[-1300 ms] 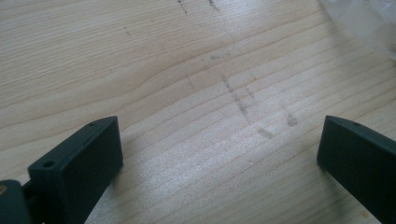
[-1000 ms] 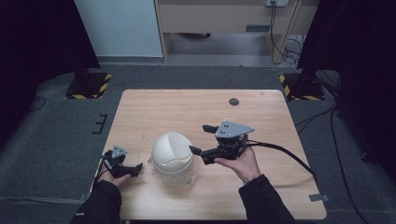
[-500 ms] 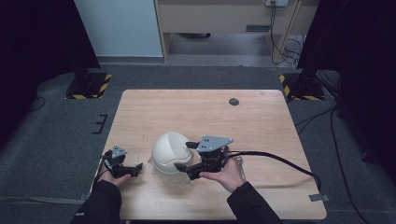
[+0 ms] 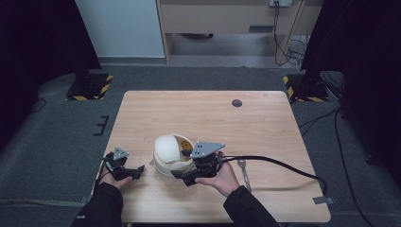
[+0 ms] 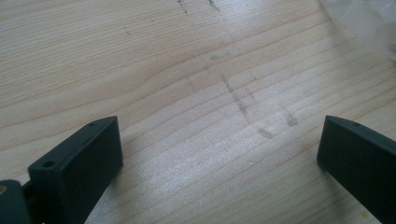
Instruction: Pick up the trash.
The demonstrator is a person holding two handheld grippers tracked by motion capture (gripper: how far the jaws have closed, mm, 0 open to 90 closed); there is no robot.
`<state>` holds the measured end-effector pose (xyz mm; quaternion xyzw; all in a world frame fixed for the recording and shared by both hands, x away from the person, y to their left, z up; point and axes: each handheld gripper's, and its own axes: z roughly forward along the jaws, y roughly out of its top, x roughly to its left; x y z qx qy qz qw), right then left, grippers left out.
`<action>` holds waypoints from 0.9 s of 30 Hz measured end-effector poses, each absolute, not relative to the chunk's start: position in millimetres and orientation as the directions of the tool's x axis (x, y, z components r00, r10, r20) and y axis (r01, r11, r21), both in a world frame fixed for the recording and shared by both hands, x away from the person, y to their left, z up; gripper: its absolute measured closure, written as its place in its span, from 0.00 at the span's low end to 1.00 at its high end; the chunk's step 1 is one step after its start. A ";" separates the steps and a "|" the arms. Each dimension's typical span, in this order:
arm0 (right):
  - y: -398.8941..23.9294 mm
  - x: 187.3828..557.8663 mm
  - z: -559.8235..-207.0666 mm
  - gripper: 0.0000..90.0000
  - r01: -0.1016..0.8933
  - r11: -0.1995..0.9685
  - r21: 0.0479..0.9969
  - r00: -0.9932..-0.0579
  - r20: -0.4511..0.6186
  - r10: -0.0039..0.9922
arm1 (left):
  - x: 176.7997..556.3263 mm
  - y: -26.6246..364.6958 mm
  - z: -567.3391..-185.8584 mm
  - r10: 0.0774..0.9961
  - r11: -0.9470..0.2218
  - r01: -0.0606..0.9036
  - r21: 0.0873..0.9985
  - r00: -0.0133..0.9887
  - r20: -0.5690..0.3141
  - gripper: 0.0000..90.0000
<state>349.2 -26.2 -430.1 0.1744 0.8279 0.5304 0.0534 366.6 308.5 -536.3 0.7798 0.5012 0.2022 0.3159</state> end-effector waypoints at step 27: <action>-135.6 354.9 -397.4 0.31 0.263 0.291 0.920 -0.784 0.028 0.620 | 366.6 308.4 -536.3 0.910 -0.298 0.654 0.695 0.416 -0.001 0.00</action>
